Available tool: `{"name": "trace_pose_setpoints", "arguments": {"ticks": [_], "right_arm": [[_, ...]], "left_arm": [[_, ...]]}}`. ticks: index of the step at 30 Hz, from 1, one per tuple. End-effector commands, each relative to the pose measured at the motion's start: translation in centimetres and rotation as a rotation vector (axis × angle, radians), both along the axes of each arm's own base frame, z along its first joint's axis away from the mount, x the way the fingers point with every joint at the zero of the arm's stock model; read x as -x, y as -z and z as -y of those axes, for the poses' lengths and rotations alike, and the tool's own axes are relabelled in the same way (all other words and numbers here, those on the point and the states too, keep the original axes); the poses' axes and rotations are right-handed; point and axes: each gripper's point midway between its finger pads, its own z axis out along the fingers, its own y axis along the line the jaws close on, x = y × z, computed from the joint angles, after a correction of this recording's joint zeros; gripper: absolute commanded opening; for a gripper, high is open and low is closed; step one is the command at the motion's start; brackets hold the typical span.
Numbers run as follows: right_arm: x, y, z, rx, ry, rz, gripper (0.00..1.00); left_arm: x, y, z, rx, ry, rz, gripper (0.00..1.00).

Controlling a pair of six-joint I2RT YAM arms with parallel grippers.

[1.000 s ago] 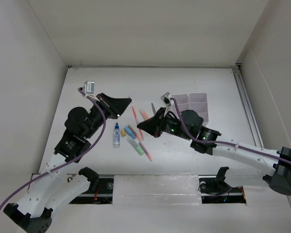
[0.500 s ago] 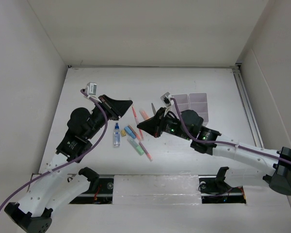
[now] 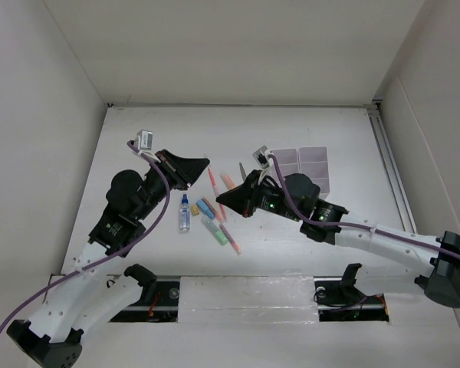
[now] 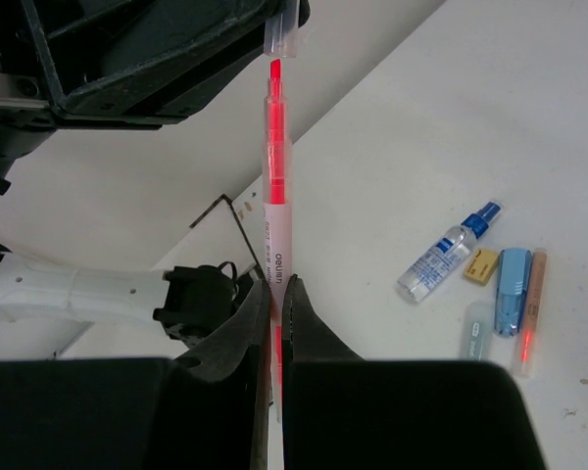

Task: Sort the stationery into containers
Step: Close the pen cap on the pen.

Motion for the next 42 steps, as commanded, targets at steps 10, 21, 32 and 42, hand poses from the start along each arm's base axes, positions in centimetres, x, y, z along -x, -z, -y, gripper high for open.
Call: {"name": "trace_pose_setpoints", "arguments": {"ticks": [10, 21, 32, 42], "right_arm": [[0.0, -3.8, -0.1, -0.082, 0.006, 0.059, 0.00], [0.4, -3.3, -0.2, -0.074, -0.017, 0.055, 0.00], [0.5, -3.7, 0.0, -0.082, -0.017, 0.059, 0.00], [0.4, -3.8, -0.2, -0.082, -0.017, 0.059, 0.00]], "left_arm": [[0.9, -3.0, -0.5, 0.040, 0.001, 0.101, 0.00], [0.5, -2.1, -0.6, 0.030, -0.011, 0.083, 0.00], [0.2, -1.1, -0.6, 0.010, -0.021, 0.087, 0.00], [0.4, -1.2, -0.5, 0.015, -0.012, 0.095, 0.00]]}}
